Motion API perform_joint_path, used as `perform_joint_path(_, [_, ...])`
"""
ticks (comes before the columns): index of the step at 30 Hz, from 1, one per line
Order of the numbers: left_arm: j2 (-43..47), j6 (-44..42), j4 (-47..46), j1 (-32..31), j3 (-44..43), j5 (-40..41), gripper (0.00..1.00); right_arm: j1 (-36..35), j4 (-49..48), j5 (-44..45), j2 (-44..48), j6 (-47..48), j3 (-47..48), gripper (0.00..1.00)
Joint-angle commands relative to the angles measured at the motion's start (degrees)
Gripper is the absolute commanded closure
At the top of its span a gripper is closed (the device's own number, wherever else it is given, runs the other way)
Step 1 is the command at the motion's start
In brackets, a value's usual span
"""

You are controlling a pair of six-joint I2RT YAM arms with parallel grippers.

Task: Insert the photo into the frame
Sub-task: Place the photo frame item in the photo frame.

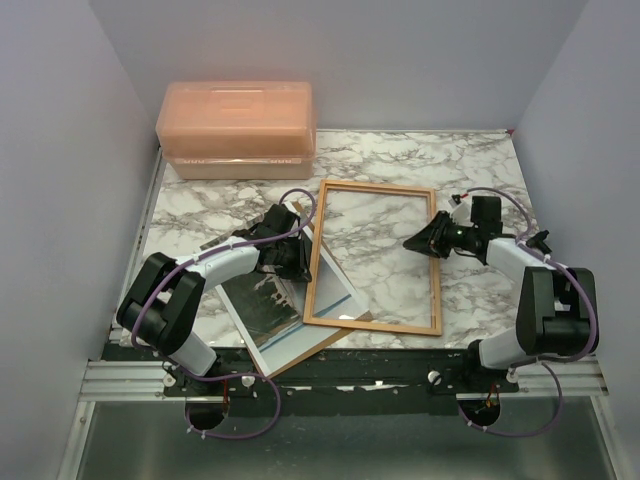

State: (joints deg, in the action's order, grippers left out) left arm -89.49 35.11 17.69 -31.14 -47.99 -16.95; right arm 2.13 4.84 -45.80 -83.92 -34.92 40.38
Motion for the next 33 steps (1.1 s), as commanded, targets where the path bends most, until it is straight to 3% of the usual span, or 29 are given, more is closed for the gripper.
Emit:
perform_joint_path(1, [-3.0, -2.0, 2.3, -0.6, 1.8, 5.0, 0.9, -0.5, 0.6, -1.1, -1.3, 2.0, 1.8, 0.75])
perform_joint_path(3, [-3.0, -2.0, 2.3, -0.6, 1.7, 5.0, 0.9, -0.5, 0.5, -1.1, -1.6, 2.1, 1.5, 0.69])
perform_joint_path(11, [-2.9, -2.3, 2.3, -0.8, 1.5, 5.2, 0.9, -0.6, 1.3, 1.6, -1.3, 3.4, 1.5, 0.31])
perform_joint_path(19, [-2.7, -2.3, 2.1, -0.9, 1.6, 5.4, 0.9, -2.1, 3.8, 7.9, -1.9, 5.3, 2.4, 0.08])
perform_joint_path(27, [-3.0, -2.3, 1.9, -1.0, 1.3, 5.1, 0.9, -6.0, 10.0, 19.5, -2.6, 7.6, 4.8, 0.0])
perform_joint_path(33, [-2.9, -2.2, 2.0, -1.0, 1.3, 5.3, 0.9, -7.9, 12.9, 26.7, -2.7, 8.0, 5.5, 0.0])
